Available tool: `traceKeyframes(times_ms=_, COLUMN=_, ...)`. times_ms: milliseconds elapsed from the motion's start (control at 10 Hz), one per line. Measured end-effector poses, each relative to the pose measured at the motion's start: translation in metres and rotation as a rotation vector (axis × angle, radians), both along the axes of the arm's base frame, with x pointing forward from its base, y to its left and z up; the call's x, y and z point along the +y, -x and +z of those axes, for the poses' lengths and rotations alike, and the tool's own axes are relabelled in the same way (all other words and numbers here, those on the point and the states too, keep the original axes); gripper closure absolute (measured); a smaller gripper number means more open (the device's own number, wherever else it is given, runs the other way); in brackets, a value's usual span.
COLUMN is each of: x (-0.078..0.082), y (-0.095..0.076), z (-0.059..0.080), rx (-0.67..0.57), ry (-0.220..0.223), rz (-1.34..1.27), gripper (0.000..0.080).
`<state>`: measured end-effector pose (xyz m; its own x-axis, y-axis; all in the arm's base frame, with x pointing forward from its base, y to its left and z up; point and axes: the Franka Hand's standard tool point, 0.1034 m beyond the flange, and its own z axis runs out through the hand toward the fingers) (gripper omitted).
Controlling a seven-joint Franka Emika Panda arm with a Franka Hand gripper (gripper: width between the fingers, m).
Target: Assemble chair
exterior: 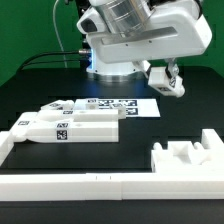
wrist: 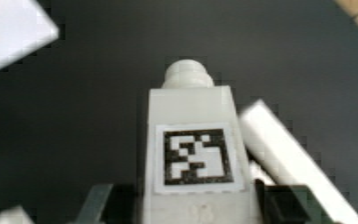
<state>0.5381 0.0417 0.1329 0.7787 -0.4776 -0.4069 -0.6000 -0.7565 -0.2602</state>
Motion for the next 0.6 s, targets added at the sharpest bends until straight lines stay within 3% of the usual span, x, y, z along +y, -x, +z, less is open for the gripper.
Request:
traceKeyframes(times_ms=100, x=-0.009, y=-0.017, z=0.01, rx=-0.06, ry=0.007, rz=0.016, gripper=0.0515)
traceKeyframes(times_ms=300, x=-0.004, y=-0.045, z=0.021, rx=-0.198, ry=0.106, rz=0.089, gripper=0.0515)
traceKeyframes(times_ms=400, x=-0.004, y=-0.043, z=0.018, rx=-0.236, ry=0.129, rz=0.067, gripper=0.0515)
traceKeyframes(times_ms=600, x=-0.004, y=-0.048, z=0.015, rx=-0.358, ry=0.218, rz=0.057, gripper=0.0515)
